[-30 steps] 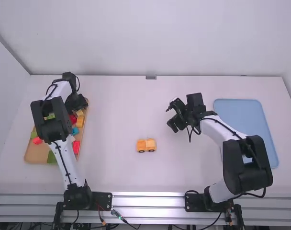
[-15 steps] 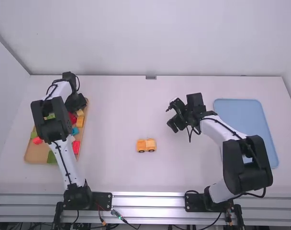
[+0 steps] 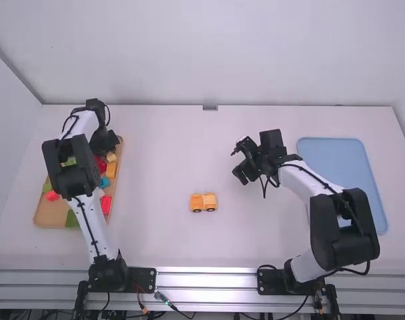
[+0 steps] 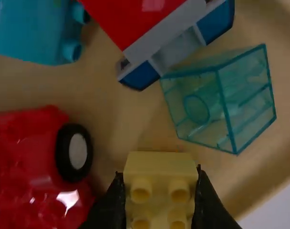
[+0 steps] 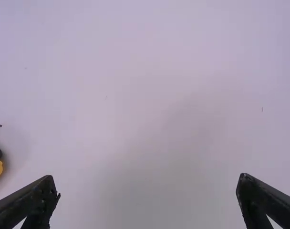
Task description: Assemble lego blocks to make yellow taxi
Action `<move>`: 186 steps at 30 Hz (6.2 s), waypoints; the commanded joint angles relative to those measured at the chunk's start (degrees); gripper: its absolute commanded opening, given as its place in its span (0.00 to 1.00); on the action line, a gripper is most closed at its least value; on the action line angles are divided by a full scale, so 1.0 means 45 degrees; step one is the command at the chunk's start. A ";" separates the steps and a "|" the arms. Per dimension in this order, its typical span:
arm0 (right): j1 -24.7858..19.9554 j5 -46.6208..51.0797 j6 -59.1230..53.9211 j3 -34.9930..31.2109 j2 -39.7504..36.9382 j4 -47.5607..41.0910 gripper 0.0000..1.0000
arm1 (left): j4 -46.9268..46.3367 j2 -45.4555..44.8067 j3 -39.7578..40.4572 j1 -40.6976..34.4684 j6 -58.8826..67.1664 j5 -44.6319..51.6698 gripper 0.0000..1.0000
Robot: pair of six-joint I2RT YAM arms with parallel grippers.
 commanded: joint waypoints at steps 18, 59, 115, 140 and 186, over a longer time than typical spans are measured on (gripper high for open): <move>-0.0034 -0.0063 0.0073 0.0330 -0.0306 -0.0034 0.99 | -0.0879 -0.0855 0.0651 -0.2225 0.4376 -0.0325 0.02; -0.0049 -0.0695 -0.0073 0.0330 -0.0306 0.0053 0.99 | 0.4619 -0.7431 -1.2308 -0.7480 2.0244 0.5246 0.02; 0.0525 -0.8922 -0.6912 -0.2079 -0.0282 0.1190 0.99 | 0.8539 -0.8529 -1.5854 -0.2569 2.2828 1.4202 0.99; 0.1549 -0.9850 -0.6062 -0.3925 0.3419 0.7495 0.99 | 1.0700 -0.7810 -1.6568 -0.2535 2.2566 1.4256 0.99; 0.2006 -0.8728 -0.4269 -0.3138 0.6008 0.9321 0.41 | 1.0724 -0.7810 -1.6509 -0.2618 2.2600 1.3440 1.00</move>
